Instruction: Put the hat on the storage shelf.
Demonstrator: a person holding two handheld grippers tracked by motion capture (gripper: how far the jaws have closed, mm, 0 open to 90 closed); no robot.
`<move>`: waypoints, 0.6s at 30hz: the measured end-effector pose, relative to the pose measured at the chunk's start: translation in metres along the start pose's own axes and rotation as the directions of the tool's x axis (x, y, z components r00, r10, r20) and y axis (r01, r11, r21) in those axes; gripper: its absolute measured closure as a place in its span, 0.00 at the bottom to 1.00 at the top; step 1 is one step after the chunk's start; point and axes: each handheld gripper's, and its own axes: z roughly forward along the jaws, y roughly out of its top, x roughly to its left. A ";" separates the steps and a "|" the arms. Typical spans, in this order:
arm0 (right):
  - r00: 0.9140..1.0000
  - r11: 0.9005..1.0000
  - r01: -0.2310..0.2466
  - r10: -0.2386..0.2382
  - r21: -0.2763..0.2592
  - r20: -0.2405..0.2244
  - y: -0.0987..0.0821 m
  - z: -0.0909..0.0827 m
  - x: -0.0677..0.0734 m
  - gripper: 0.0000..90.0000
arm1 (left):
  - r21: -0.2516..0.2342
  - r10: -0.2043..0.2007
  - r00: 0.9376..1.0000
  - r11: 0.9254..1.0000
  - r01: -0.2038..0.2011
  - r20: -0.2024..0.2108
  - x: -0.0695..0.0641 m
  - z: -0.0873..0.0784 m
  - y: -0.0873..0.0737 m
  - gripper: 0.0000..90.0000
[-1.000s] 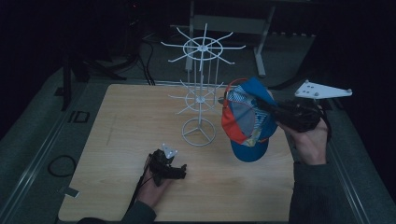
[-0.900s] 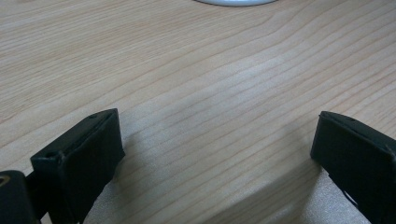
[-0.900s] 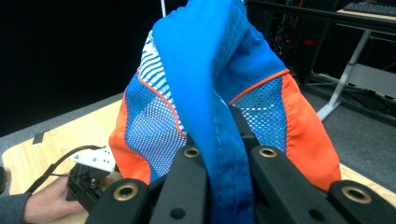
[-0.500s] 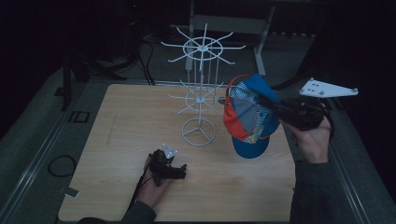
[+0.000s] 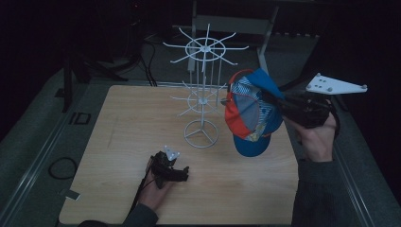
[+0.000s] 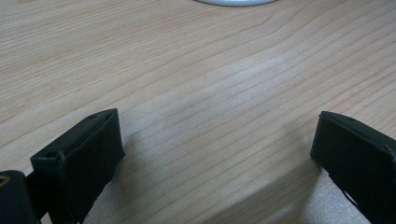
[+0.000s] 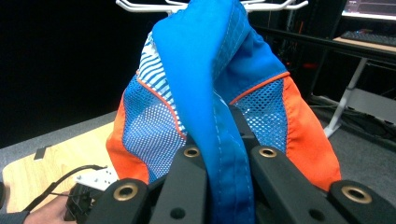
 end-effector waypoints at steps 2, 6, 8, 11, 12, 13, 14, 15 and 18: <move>1.000 1.000 0.005 -0.005 -0.005 -0.002 0.002 0.000 0.001 0.98 | -0.001 0.000 1.000 1.000 0.000 0.000 0.000 0.000 0.000 0.03; 1.000 1.000 0.010 -0.010 -0.016 -0.001 0.006 -0.001 0.002 0.98 | 0.000 0.001 1.000 1.000 -0.001 0.000 0.000 0.000 0.000 0.03; 1.000 1.000 0.014 -0.014 -0.025 0.000 0.008 -0.001 0.002 0.98 | 0.001 0.001 1.000 1.000 -0.001 0.000 0.000 0.000 0.000 0.03; 1.000 0.999 0.011 -0.011 -0.045 -0.003 0.011 -0.003 0.002 0.98 | 0.001 0.001 1.000 1.000 -0.001 0.000 0.000 0.000 0.000 0.03; 1.000 0.999 0.010 -0.010 -0.052 -0.003 0.012 -0.003 0.001 0.98 | 0.000 0.001 1.000 1.000 -0.001 0.000 0.000 0.000 0.000 0.03; 1.000 0.998 0.009 -0.009 -0.058 -0.003 0.013 -0.004 0.001 0.98 | 0.000 0.001 1.000 1.000 -0.001 0.000 0.000 0.000 0.000 0.03; 1.000 0.998 0.008 -0.008 -0.062 -0.001 0.014 -0.004 0.001 0.98 | 0.000 0.001 1.000 1.000 -0.001 0.000 0.000 0.000 0.000 0.03; 1.000 0.998 0.009 -0.009 -0.066 -0.002 0.016 -0.004 0.001 0.98 | 0.000 0.001 1.000 1.000 -0.001 -0.001 0.000 0.000 0.000 0.03; 1.000 0.997 0.009 -0.009 -0.083 -0.009 0.021 -0.005 0.003 0.98 | -0.001 0.000 1.000 1.000 0.000 0.000 0.000 0.000 0.000 0.03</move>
